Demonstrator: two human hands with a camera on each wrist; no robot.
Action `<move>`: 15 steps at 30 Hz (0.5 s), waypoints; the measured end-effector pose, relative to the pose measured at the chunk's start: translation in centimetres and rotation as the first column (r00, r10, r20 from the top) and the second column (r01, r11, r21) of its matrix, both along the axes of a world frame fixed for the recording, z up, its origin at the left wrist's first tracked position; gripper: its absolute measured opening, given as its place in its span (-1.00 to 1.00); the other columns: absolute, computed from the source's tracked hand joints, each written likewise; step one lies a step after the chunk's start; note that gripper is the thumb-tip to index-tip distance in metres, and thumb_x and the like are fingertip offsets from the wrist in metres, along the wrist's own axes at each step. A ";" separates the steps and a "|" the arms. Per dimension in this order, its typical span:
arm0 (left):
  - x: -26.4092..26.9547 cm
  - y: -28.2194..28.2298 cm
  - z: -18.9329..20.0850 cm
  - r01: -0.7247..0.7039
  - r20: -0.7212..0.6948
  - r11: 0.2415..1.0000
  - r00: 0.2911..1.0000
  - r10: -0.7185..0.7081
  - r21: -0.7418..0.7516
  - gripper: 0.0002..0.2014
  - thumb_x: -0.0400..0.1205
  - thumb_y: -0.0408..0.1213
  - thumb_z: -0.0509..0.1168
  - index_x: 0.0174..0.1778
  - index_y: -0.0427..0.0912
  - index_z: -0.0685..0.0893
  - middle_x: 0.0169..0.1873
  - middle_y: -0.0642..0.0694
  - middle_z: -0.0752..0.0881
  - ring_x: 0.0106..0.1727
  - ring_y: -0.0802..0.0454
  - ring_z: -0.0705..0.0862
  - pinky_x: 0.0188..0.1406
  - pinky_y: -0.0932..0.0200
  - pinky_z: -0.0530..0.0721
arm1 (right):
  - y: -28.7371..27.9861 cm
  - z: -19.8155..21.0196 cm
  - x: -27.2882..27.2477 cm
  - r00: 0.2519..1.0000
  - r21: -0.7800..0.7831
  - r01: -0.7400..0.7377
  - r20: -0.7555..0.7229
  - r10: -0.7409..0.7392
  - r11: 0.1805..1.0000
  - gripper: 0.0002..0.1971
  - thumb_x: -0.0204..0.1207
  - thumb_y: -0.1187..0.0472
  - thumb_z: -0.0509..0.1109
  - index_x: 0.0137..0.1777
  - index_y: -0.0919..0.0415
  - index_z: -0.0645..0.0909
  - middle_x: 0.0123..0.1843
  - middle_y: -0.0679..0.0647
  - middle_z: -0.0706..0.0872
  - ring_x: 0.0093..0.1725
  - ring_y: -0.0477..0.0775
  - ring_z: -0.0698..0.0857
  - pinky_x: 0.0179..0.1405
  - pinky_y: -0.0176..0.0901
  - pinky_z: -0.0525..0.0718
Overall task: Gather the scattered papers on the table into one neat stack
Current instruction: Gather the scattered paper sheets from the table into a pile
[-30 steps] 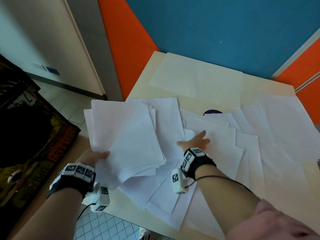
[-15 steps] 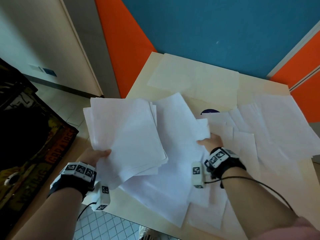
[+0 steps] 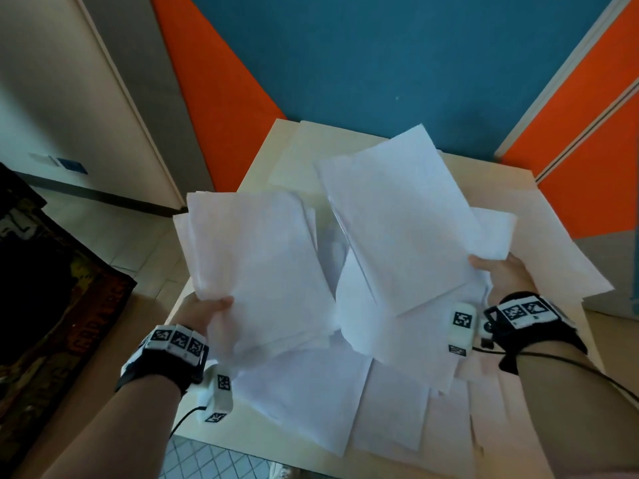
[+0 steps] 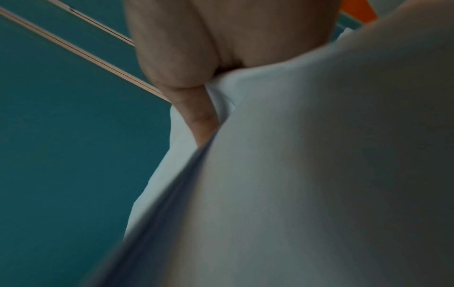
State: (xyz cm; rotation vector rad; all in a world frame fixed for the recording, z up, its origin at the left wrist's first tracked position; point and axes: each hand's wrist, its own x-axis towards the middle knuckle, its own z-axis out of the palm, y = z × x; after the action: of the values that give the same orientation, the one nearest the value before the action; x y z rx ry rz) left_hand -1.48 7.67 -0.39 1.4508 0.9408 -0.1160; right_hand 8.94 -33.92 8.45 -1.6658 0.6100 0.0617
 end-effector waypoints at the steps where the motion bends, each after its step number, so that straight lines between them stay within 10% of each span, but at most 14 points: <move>1: 0.4 -0.6 0.2 0.018 0.011 1.000 1.000 -0.018 -0.001 -0.62 0.48 -0.57 0.37 0.22 -0.58 0.56 -0.21 -0.36 0.68 -0.19 -0.22 0.63 0.00 -0.10 0.62 | 0.2 -0.3 -0.1 1.000 0.017 -0.025 -0.013 0.025 1.000 -0.60 0.46 0.48 0.34 0.32 0.36 0.54 0.05 0.25 0.70 -0.19 0.11 0.66 -0.10 -0.04 0.62; 7: 2.0 -2.5 1.3 0.045 0.035 0.999 0.998 -0.046 0.014 -0.64 0.48 -0.54 0.38 0.20 -0.55 0.60 -0.01 -0.41 0.68 0.00 -0.26 0.64 0.23 -0.30 0.58 | 0.4 -0.3 -0.4 0.977 0.219 -0.188 -0.058 0.205 0.957 -0.70 0.52 0.44 0.25 0.22 0.26 0.57 -0.05 0.20 0.78 -0.07 0.25 0.73 -0.06 0.09 0.66; 12: 2.4 -4.0 3.0 0.103 0.150 0.989 0.985 -0.087 -0.103 -0.76 0.58 -0.51 0.28 0.16 -0.39 0.57 -0.13 -0.26 0.69 -0.12 -0.17 0.64 -0.07 -0.05 0.61 | 1.8 -0.5 0.1 0.996 0.133 -0.091 0.008 0.091 0.987 -0.61 0.46 0.49 0.32 0.30 0.37 0.55 -0.07 0.19 0.70 -0.11 0.22 0.67 0.16 0.21 0.60; 15: 2.8 -5.4 3.9 0.167 0.176 0.976 0.974 -0.141 -0.143 -0.70 0.62 -0.38 0.27 0.25 -0.41 0.56 0.11 -0.35 0.68 0.12 -0.27 0.65 0.23 -0.20 0.58 | 4.3 -1.9 -0.4 0.996 0.060 -0.074 0.054 0.070 0.995 -0.64 0.42 0.51 0.37 0.23 0.38 0.59 0.00 0.24 0.71 -0.01 0.24 0.67 0.25 0.17 0.60</move>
State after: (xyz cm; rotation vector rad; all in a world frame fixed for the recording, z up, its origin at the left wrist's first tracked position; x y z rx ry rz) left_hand 1.33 2.28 3.50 1.3637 0.6680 -0.1780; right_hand 8.55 -29.64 6.54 -1.6243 0.5044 0.0887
